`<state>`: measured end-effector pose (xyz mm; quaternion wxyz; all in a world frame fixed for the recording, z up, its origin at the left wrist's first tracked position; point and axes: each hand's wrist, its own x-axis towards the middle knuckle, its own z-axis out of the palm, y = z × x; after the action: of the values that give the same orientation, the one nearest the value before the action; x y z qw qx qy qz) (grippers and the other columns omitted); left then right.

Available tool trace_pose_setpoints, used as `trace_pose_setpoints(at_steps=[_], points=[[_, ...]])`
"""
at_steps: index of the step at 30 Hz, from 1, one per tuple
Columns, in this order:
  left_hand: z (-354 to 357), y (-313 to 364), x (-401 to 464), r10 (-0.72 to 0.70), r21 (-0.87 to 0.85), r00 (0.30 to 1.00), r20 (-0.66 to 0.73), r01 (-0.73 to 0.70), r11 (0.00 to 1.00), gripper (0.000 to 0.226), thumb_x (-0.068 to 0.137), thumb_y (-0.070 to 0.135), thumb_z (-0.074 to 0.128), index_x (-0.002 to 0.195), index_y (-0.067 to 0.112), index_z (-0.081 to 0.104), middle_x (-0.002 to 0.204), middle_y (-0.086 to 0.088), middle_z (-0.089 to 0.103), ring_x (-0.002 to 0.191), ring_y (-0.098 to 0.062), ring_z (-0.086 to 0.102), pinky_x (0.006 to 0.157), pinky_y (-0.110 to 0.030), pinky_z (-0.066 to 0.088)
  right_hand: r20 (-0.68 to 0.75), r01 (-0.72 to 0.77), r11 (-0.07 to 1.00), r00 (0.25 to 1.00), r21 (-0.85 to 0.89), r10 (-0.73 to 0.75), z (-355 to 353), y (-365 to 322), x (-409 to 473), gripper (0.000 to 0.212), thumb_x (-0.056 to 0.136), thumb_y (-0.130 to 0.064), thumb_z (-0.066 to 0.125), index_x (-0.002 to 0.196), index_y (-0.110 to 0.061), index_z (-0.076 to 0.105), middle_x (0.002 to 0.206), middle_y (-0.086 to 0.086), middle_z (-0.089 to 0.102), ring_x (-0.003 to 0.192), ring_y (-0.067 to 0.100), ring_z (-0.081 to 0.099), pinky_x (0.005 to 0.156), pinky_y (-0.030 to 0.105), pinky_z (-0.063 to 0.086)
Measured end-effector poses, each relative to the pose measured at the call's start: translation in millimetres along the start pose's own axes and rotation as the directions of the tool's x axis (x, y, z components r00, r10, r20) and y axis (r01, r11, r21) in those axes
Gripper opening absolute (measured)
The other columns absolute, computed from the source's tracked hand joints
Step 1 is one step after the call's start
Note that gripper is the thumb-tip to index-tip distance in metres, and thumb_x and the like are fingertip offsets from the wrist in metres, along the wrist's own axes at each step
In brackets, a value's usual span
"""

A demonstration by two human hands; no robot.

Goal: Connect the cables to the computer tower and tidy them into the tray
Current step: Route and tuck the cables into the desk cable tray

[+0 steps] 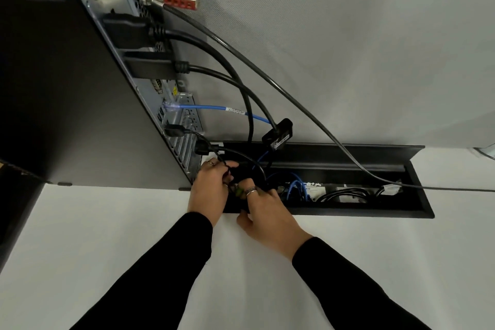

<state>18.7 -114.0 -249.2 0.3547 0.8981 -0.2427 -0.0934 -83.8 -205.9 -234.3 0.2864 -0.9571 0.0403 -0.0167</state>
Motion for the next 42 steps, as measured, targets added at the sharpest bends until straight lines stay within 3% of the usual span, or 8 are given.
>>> trace_pose_setpoints(at_steps=[3, 10, 17, 23, 27, 32, 38, 42], points=[[0, -1, 1, -0.013, -0.005, 1.000, -0.011, 0.013, 1.000, 0.044, 0.077, -0.017, 0.051, 0.105, 0.013, 0.068, 0.096, -0.007, 0.064, 0.078, -0.012, 0.060, 0.068, -0.004, 0.043, 0.035, -0.008, 1.000, 0.999, -0.008, 0.008, 3, 3, 1, 0.039, 0.084, -0.016, 0.047, 0.121, -0.011, 0.036, 0.081, 0.004, 0.061, 0.079, 0.025, 0.060, 0.088, 0.033, 0.035], [-3, 0, 2, -0.068, -0.006, 0.998, 0.001, 0.068, 0.998, 0.034, 0.073, -0.018, 0.053, 0.084, 0.011, 0.067, 0.081, -0.004, 0.065, 0.058, 0.004, 0.048, 0.057, 0.000, 0.038, 0.060, -0.063, 0.995, 0.996, -0.073, 0.068, 12, -2, 4, 0.039, 0.091, -0.026, 0.037, 0.125, -0.011, 0.029, 0.068, 0.001, 0.056, 0.072, 0.026, 0.060, 0.092, 0.036, 0.028], [-3, -1, -1, -0.049, -0.004, 0.999, 0.015, 0.049, 0.999, 0.034, 0.074, -0.015, 0.057, 0.088, 0.014, 0.066, 0.079, -0.001, 0.061, 0.058, 0.001, 0.047, 0.056, 0.000, 0.037, -0.001, -0.143, 0.988, 0.990, 0.053, 0.144, 14, -5, 0, 0.036, 0.090, -0.024, 0.041, 0.122, -0.017, 0.028, 0.070, -0.004, 0.058, 0.075, 0.022, 0.062, 0.096, 0.033, 0.028], [-14, 4, -11, -0.053, -0.069, 0.998, 0.040, 0.056, 0.996, 0.025, 0.078, -0.012, 0.058, 0.098, 0.003, 0.061, 0.069, 0.012, 0.047, 0.059, 0.000, 0.046, 0.057, 0.001, 0.038, 0.032, -0.166, 0.974, 0.984, -0.157, 0.173, 22, -7, 5, 0.063, 0.072, -0.047, 0.004, 0.118, -0.013, 0.031, 0.067, -0.001, 0.055, 0.074, 0.026, 0.062, 0.092, 0.037, 0.027], [-13, 1, -20, -0.032, -0.096, 0.999, 0.023, 0.034, 0.995, 0.013, 0.083, 0.001, 0.062, 0.096, 0.003, 0.061, 0.072, 0.012, 0.051, 0.065, 0.000, 0.050, 0.059, -0.002, 0.040, 0.091, -0.210, 0.967, 0.970, -0.143, 0.224, 18, -7, 9, 0.040, 0.089, -0.040, 0.025, 0.116, -0.012, 0.034, 0.077, 0.000, 0.052, 0.082, 0.026, 0.061, 0.095, 0.040, 0.026], [-11, 0, -29, 0.007, -0.026, 0.999, 0.051, -0.006, 1.000, 0.007, 0.088, 0.012, 0.058, 0.094, 0.010, 0.061, 0.084, 0.000, 0.064, 0.079, -0.018, 0.060, 0.071, -0.032, 0.050, 0.094, -0.233, 0.972, 0.968, -0.008, 0.233, 14, -9, 8, 0.030, 0.092, -0.031, 0.035, 0.117, -0.014, 0.033, 0.075, -0.001, 0.056, 0.086, 0.022, 0.061, 0.095, 0.037, 0.023], [-13, -4, -33, -0.051, -0.099, 0.999, -0.003, 0.050, 0.994, 0.004, 0.088, 0.009, 0.059, 0.091, 0.011, 0.059, 0.074, 0.012, 0.055, 0.069, -0.010, 0.054, 0.060, -0.008, 0.038, -0.041, -0.236, 0.938, 0.966, 0.254, 0.254, 12, -2, -4, 0.032, 0.091, -0.016, 0.043, 0.120, -0.020, 0.030, 0.092, -0.007, 0.070, 0.083, 0.015, 0.061, 0.086, 0.026, 0.022], [-9, -6, -35, -0.037, -0.076, 0.998, -0.049, 0.034, 0.997, 0.005, 0.085, 0.009, 0.061, 0.090, 0.006, 0.063, 0.089, -0.001, 0.051, 0.070, -0.011, 0.051, 0.061, -0.001, 0.036, -0.099, -0.154, 0.986, 0.982, 0.071, 0.160, 11, 1, -12, 0.037, 0.091, -0.019, 0.043, 0.126, -0.021, 0.031, 0.099, -0.003, 0.066, 0.097, 0.018, 0.054, 0.093, 0.032, 0.031]])
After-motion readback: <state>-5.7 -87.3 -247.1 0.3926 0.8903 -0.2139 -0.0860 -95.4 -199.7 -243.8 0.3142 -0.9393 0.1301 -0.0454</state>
